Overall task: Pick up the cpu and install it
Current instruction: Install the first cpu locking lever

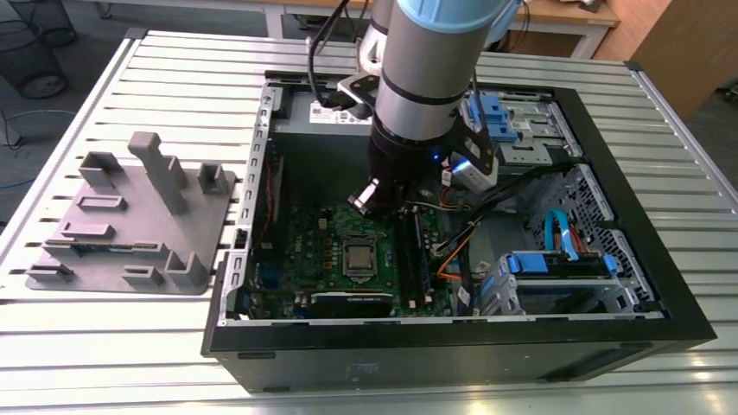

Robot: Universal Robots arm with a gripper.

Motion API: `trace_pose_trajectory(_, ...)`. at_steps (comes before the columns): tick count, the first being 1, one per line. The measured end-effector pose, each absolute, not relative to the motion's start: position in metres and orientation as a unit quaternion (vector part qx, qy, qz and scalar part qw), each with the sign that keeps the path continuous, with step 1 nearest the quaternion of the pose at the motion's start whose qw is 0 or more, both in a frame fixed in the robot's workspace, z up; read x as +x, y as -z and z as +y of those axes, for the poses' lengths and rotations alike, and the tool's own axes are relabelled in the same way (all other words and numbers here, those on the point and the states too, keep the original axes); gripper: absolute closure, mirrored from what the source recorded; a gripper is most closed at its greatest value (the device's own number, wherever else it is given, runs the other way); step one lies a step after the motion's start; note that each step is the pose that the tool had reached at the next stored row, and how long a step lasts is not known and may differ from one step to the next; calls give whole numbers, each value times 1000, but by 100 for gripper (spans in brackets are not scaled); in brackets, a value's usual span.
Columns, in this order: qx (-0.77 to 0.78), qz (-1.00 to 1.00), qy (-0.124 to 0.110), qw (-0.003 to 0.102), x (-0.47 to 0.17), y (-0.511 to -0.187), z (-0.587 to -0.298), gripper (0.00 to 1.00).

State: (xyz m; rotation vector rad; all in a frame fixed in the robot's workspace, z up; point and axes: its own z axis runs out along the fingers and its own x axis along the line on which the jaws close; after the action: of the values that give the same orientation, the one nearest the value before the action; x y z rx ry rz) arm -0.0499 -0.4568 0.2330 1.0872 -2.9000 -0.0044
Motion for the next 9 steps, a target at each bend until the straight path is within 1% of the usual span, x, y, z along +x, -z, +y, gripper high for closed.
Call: trace_pose_trajectory(9,345,-938,-6,25,-50,-231,-457,89)
